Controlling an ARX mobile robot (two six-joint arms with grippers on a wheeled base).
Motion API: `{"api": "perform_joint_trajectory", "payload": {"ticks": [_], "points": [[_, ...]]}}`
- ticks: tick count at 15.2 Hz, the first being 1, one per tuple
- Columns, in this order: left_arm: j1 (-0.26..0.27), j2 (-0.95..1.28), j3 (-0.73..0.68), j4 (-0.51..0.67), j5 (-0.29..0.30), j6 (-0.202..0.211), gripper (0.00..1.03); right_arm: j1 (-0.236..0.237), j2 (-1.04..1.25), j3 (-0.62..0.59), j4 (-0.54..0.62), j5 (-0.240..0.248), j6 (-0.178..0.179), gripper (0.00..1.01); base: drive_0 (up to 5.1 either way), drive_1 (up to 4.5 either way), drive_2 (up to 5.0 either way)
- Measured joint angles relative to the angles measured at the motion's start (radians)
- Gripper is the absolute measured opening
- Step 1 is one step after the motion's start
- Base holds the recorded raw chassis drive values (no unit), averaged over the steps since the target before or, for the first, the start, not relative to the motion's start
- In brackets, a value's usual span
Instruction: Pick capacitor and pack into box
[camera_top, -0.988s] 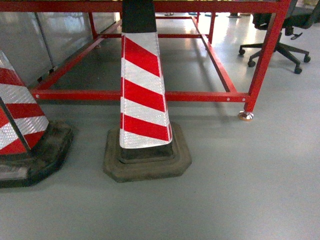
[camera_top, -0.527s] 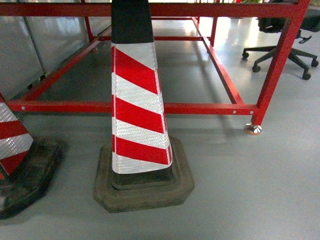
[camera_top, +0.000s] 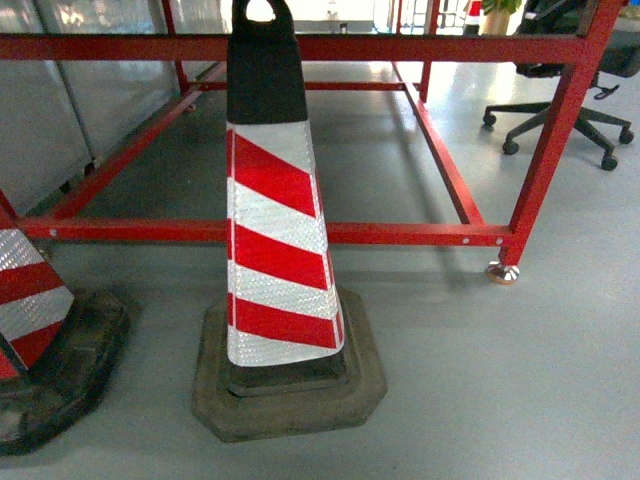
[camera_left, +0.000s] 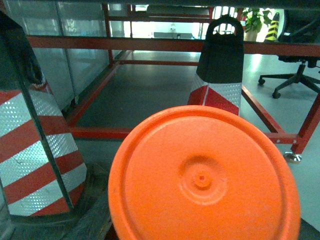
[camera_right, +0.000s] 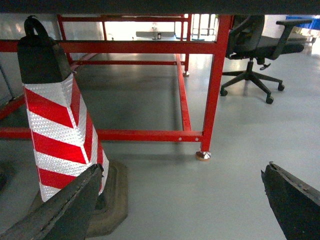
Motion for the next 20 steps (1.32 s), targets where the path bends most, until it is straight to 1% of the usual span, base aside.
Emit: {"api": "perform_joint_trajectory", "payload": {"ticks": [12,20], "points": [[0.0,0.0,0.0,0.0,0.003,0.011,0.44,0.0,0.0,0.0,0.0,0.001,0.001,0.98,0.0,0.0,0.0],[0.0,0.0,0.0,0.0,0.001,0.011,0.44,0.0,0.0,0.0,0.003,0.0,-0.002,0.98,0.0,0.0,0.0]]}}
